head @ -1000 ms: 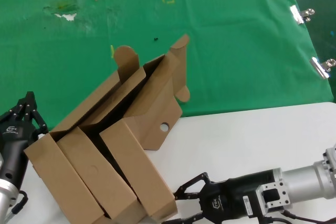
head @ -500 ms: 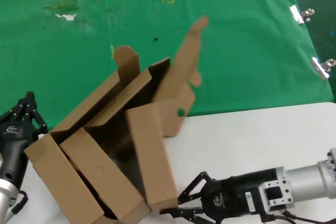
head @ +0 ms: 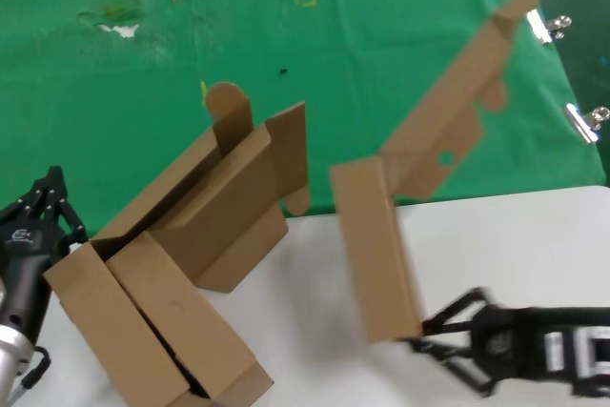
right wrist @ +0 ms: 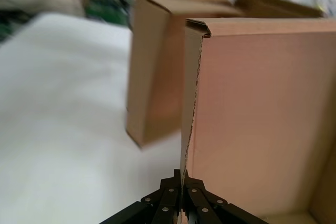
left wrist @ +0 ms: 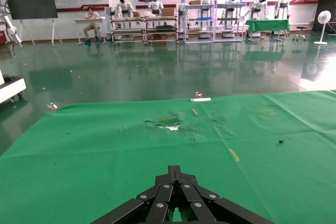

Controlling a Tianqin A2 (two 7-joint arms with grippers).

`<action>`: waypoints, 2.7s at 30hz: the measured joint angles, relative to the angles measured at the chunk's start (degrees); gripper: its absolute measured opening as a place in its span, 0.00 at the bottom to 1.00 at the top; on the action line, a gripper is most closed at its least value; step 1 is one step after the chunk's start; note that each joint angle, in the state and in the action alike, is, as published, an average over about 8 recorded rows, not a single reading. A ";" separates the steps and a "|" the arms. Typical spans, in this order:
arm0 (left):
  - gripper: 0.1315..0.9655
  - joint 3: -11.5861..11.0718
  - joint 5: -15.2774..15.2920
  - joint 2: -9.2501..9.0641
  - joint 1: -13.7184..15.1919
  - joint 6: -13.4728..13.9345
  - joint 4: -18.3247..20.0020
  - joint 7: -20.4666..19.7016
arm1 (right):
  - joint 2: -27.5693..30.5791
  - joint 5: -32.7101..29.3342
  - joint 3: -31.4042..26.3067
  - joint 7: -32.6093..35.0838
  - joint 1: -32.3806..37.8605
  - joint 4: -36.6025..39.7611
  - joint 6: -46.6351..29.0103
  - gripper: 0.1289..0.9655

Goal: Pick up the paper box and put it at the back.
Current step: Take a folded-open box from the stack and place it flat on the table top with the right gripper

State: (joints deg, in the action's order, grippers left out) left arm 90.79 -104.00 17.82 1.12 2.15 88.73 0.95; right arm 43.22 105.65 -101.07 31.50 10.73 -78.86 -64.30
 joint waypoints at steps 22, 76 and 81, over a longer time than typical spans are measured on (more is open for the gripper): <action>0.01 0.00 0.00 0.00 0.00 0.00 0.00 0.00 | 3.68 -46.11 -13.88 -56.47 22.92 -3.65 15.29 0.01; 0.01 0.00 0.00 0.00 0.00 0.00 0.00 0.00 | -29.83 -97.50 -32.27 -68.31 44.16 24.34 -5.65 0.01; 0.01 0.00 0.00 0.00 0.00 0.00 0.00 0.00 | -30.64 -97.26 -31.60 -69.25 44.13 25.11 -6.36 0.01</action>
State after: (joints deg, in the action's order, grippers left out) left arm 90.80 -104.00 17.82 1.12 2.15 88.73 0.95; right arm 12.58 8.39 -132.68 -37.75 54.86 -53.75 -70.66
